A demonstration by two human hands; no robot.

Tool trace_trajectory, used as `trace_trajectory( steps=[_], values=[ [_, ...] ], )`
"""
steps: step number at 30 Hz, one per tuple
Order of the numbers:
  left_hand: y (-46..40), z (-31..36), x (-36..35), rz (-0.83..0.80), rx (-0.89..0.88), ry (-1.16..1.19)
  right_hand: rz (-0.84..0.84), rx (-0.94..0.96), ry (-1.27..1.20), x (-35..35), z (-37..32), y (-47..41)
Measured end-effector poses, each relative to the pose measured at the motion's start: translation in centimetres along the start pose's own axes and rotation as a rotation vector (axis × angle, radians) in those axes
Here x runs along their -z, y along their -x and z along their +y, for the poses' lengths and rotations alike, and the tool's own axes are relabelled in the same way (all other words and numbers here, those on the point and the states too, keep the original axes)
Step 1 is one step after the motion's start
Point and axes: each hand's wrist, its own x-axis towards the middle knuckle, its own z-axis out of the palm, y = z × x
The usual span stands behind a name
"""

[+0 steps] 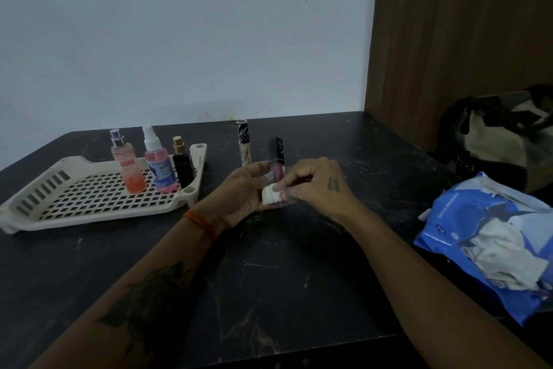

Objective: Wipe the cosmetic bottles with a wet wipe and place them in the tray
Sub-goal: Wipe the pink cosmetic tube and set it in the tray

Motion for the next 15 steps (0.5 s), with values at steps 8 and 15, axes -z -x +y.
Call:
trace_trajectory(
  steps=[8,15],
  values=[
    [0.1,-0.2,-0.7,-0.063,-0.035,-0.139,0.242,0.448,0.495,-0.6,0.3,0.0],
    [0.2,-0.2,-0.7,-0.08,-0.024,-0.086,0.664,0.254,0.167,0.5,0.3,-1.0]
  ],
)
